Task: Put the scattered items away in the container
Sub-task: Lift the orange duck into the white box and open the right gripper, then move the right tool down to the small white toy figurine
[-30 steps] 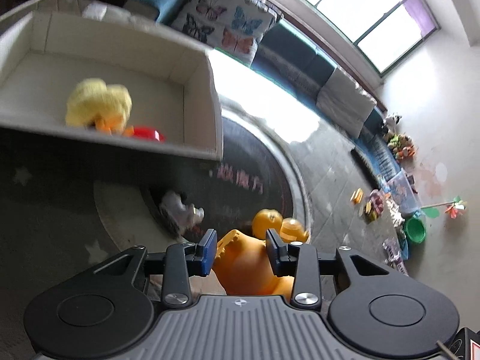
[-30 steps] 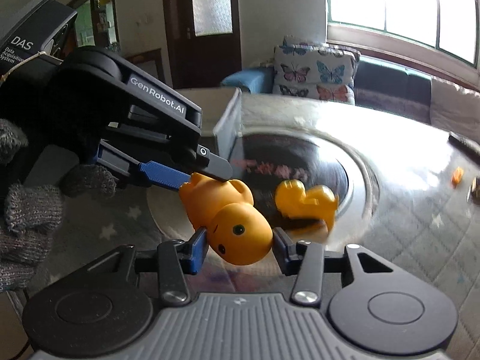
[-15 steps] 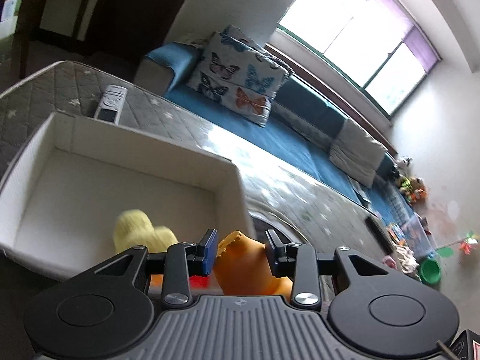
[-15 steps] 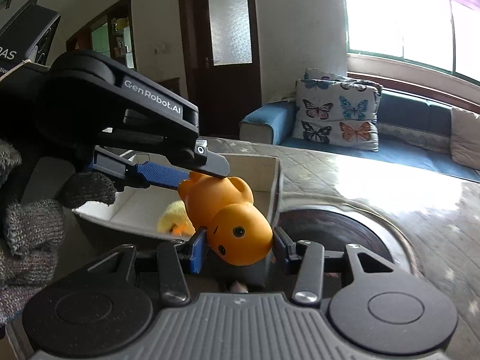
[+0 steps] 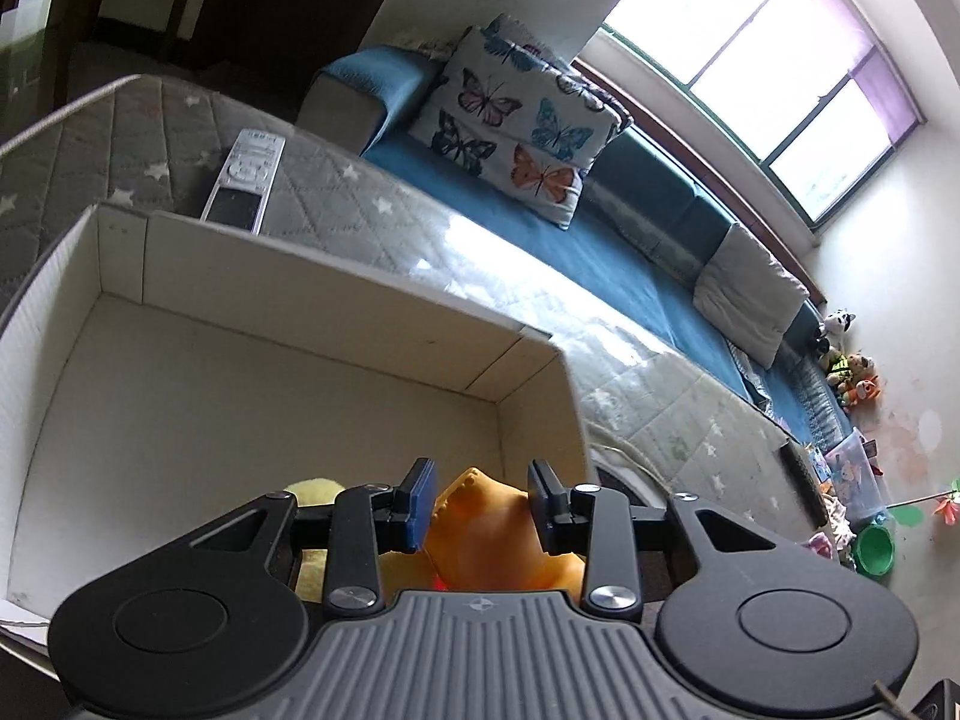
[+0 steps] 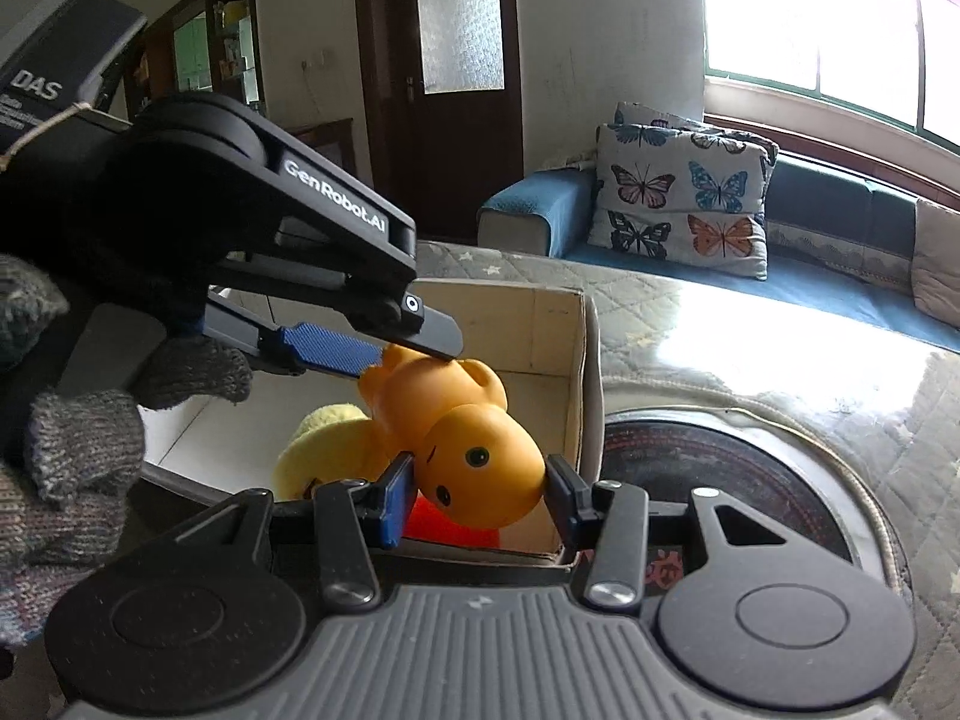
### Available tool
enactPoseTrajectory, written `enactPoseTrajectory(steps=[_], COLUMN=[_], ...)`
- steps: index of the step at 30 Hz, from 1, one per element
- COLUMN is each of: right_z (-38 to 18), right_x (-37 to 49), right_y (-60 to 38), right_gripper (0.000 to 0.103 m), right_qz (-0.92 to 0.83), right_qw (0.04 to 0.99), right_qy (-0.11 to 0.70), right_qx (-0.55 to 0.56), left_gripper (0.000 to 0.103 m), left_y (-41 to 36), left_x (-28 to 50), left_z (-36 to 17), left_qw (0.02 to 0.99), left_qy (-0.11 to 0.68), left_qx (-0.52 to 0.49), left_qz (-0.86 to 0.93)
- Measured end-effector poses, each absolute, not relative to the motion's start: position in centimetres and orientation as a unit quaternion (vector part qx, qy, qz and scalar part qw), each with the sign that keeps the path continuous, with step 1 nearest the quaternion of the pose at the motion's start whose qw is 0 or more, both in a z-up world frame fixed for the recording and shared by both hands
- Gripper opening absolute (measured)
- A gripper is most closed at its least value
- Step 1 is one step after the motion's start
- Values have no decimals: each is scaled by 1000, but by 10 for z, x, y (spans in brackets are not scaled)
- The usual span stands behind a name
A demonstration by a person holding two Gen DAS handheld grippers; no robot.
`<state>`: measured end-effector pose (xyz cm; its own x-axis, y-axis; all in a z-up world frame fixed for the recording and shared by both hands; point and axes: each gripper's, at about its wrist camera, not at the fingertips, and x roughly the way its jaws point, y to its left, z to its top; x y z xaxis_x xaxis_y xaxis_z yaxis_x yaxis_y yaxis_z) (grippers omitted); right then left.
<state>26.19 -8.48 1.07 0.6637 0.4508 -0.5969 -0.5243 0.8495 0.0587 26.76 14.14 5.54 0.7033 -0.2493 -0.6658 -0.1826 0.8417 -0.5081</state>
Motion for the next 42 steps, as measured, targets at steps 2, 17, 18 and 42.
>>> enactPoseTrajectory(steps=[2,17,18,42], right_z=[9,17,18,25], right_x=[260,245,243,184], right_y=[-83,-87,-88,-136], right_gripper=[46,49,49,71], right_qz=[265,266,267,259], right_qw=[911,915,915,920], right_qy=[310,294,293,283], right_qx=[-66,-79,-79,-79], left_gripper=[36,38,38,38], left_y=[141,135,134,82], left_x=[267,251,250,182], left_z=[54,71,72,78], left_qw=[880,892,892,900], left_qy=[384,367,367,373], left_qx=[-280,-264,-263,-218], left_qz=[-19,-20,-21,-57])
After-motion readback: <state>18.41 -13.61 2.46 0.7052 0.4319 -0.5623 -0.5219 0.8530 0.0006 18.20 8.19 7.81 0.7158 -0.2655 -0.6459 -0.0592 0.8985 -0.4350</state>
